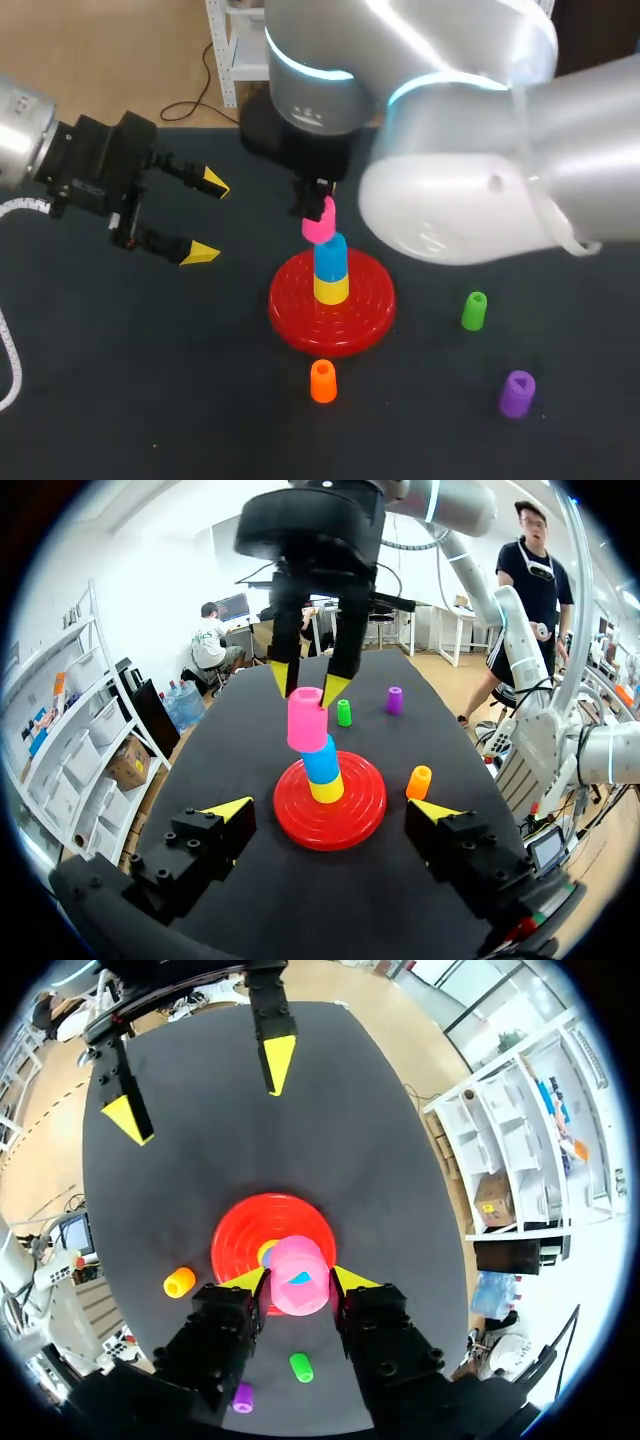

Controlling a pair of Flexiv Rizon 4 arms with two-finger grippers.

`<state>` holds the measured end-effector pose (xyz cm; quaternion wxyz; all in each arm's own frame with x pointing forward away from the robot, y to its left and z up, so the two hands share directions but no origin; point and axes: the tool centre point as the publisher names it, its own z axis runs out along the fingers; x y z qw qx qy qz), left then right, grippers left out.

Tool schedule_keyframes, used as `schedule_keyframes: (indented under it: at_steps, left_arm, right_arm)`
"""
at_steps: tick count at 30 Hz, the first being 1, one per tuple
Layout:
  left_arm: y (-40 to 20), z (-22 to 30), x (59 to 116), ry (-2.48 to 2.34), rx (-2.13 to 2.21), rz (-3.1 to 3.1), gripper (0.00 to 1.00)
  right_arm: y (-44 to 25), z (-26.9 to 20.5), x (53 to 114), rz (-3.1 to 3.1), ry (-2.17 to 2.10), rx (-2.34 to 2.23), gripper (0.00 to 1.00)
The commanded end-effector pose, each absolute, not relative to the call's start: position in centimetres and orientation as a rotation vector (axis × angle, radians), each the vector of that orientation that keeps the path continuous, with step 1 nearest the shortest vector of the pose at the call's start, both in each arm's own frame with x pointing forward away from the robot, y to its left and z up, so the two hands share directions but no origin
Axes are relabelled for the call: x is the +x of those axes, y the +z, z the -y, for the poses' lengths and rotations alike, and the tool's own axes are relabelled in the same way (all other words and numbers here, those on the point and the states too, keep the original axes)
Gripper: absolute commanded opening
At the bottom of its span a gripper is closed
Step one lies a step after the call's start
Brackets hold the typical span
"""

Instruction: Pick up and stack the cylinders on the red base in this order: pink,purple,orange,green

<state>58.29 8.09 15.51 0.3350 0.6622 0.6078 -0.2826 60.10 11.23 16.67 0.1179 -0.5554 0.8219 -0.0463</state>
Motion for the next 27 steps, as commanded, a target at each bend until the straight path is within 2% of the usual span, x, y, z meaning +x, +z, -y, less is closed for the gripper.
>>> schedule_keyframes:
  at_steps: [1,27]
  left_arm:
    - [15.4,-8.2,58.3,-0.738,1.725,-1.58,1.0]
    - [15.4,-8.2,58.3,-0.738,1.725,-1.58,1.0]
  right_arm:
    - [16.6,-11.2,60.4,-2.422,-0.132,-1.626,0.0]
    - [15.5,-9.9,59.9,-2.484,-0.099,-1.633,0.0]
